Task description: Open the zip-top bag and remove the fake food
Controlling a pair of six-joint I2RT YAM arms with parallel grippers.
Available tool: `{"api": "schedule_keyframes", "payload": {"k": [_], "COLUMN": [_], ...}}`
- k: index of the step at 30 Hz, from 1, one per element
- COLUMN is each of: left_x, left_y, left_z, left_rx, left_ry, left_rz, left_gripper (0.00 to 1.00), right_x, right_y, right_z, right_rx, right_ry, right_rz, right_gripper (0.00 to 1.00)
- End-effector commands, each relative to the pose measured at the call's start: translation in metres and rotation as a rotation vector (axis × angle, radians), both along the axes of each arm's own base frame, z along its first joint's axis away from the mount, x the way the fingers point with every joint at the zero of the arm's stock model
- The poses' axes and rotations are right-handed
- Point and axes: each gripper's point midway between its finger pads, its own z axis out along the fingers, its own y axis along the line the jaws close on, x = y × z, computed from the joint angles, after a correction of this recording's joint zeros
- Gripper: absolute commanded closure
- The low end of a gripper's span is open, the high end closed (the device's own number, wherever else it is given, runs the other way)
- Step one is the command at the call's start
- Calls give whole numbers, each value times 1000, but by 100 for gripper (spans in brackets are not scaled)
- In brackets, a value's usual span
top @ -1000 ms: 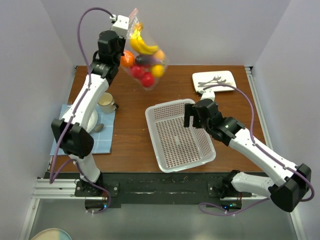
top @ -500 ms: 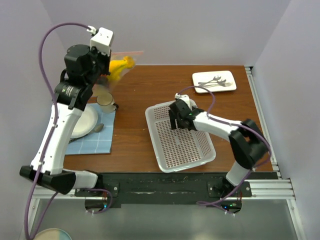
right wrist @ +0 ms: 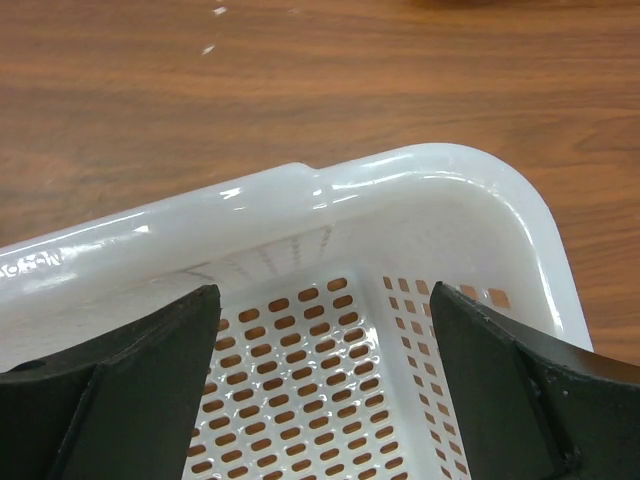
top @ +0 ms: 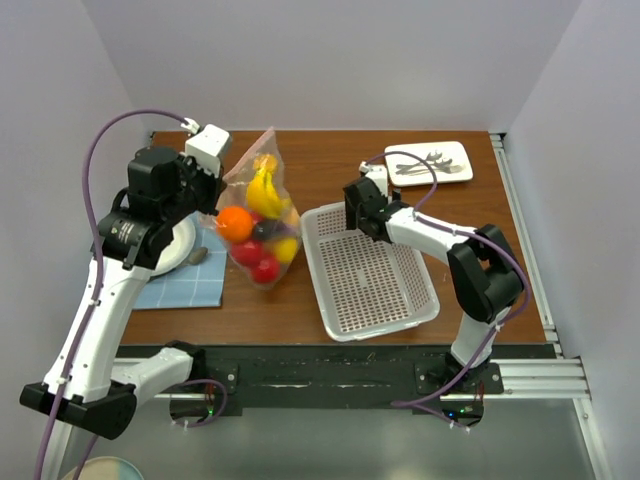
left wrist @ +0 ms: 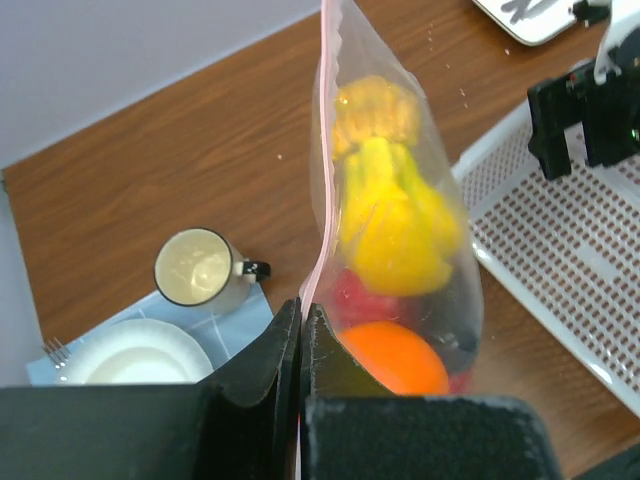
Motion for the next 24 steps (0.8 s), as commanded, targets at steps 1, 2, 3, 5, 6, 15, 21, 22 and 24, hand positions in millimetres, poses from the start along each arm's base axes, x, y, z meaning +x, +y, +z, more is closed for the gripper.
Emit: {"api": "schedule_keyframes", "payload": {"k": [1, 2, 3, 5, 6, 15, 21, 22, 24], "left_x": [-11, -13, -13, -16, -16, -24, -40, -42, -46], "left_y": [-8, -9, -11, -13, -15, -43, -69, -70, -75], "left_z": [-1, -3, -8, -11, -12, -52, -93, -96, -98], "left_rx": [-54, -57, -62, -72, -81, -151, -190, -166, -144], "left_ry": [2, 9, 24, 43, 52, 202, 332, 329, 327], "left_rz": [-40, -44, -47, -60, -62, -170, -293, -325, -391], "left_gripper": [100, 100, 100, 100, 100, 100, 100, 100, 100], "right_x": [21, 21, 22, 21, 21, -9, -74, -89, -103], "right_y": [-23, -28, -31, -37, -38, 24, 94, 111, 115], "right_z": [29, 30, 32, 37, 44, 166, 238, 242, 256], "right_rx": [-14, -18, -15, -29, -24, 130, 185, 203, 199], "right_ry": [-98, -96, -99, -119, -133, -332, -506, -534, -641], "right_rz": [-83, -93, -100, -117, -120, 131, 618, 741, 856], "right_gripper": [10, 9, 9, 9, 9, 1, 1, 1, 1]}}
